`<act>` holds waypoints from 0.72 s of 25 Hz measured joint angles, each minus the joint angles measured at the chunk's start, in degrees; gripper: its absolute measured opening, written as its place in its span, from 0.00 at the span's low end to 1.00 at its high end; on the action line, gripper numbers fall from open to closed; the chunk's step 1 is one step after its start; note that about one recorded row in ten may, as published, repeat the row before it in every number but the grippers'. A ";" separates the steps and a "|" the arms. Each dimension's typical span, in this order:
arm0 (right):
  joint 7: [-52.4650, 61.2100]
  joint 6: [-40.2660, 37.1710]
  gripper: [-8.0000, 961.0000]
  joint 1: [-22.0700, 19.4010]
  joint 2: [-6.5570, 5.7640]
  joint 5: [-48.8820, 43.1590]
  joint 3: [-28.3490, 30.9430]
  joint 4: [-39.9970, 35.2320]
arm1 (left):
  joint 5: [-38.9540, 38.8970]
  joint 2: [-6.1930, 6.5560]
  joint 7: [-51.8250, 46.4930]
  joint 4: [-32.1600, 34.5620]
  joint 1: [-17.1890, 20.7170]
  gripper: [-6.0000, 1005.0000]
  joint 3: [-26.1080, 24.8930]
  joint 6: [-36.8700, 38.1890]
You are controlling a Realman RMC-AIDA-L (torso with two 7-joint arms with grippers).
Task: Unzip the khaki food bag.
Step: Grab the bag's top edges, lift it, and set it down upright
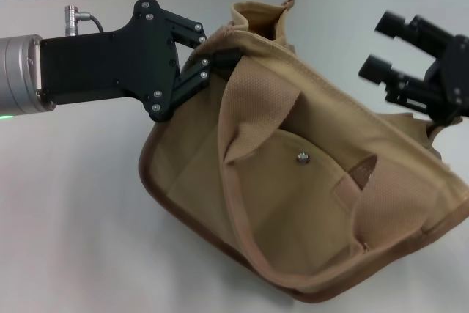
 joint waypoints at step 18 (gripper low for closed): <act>1.83 9.12 0.86 7.03 -0.30 -1.72 -8.94 -0.50 | 0.00 0.00 0.00 -0.01 -0.51 0.05 0.09 0.00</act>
